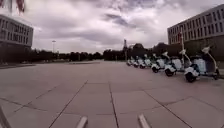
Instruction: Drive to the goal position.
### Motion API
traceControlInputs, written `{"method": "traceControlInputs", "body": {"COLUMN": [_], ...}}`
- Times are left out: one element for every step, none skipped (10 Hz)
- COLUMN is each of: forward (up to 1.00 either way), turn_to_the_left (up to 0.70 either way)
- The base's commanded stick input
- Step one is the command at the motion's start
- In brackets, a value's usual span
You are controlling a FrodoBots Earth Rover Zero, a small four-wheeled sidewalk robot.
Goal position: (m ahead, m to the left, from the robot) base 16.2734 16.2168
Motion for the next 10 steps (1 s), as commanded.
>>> {"method": "traceControlInputs", "body": {"forward": [0.07, 0.14, 0.21, 0.28, 0.35, 0.42, 0.49, 0.57, 0.64, 0.7], "turn_to_the_left": [0.0, 0.0, 0.0, 0.0, 0.01, 0.01, 0.01, 0.01, 0.01, 0.01]}}
